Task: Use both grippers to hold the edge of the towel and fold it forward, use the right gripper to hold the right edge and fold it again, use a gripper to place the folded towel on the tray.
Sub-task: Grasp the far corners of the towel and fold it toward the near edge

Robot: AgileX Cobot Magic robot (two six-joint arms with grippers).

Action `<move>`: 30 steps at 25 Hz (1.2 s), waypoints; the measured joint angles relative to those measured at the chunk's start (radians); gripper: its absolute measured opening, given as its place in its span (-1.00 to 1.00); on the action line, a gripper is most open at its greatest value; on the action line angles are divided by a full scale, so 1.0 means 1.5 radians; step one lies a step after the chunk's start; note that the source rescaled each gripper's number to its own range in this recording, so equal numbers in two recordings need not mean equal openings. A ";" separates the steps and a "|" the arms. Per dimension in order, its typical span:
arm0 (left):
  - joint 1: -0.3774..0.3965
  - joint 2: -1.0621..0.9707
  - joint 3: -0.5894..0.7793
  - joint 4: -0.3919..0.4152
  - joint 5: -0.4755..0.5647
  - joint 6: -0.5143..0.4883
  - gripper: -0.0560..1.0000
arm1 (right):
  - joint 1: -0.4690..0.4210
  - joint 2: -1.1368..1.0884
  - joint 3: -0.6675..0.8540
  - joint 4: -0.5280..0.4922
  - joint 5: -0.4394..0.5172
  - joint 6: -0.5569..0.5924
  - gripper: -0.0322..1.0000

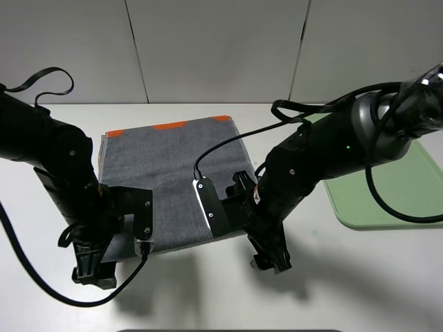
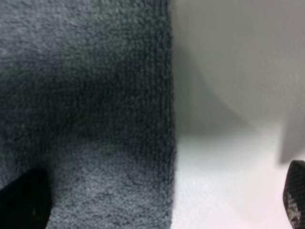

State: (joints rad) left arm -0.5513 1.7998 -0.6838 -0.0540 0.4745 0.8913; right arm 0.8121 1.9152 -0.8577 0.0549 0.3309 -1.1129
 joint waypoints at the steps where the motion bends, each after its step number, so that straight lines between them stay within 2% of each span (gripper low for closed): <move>1: 0.000 0.003 0.000 0.000 0.000 0.000 0.94 | 0.000 0.000 0.000 0.000 0.000 0.002 1.00; 10: 0.000 0.016 -0.004 0.002 0.001 0.001 0.91 | 0.000 0.000 0.000 -0.005 0.000 0.012 1.00; 18: 0.000 0.018 -0.005 0.013 -0.009 0.001 0.63 | -0.022 0.001 0.000 -0.018 0.016 0.069 1.00; 30: 0.000 0.019 -0.005 0.018 -0.014 0.001 0.45 | -0.030 0.001 -0.002 -0.041 0.046 0.084 1.00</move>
State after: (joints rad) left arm -0.5513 1.8287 -0.6913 -0.0275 0.4528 0.8925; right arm 0.7664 1.9172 -0.8611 -0.0062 0.3998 -0.9871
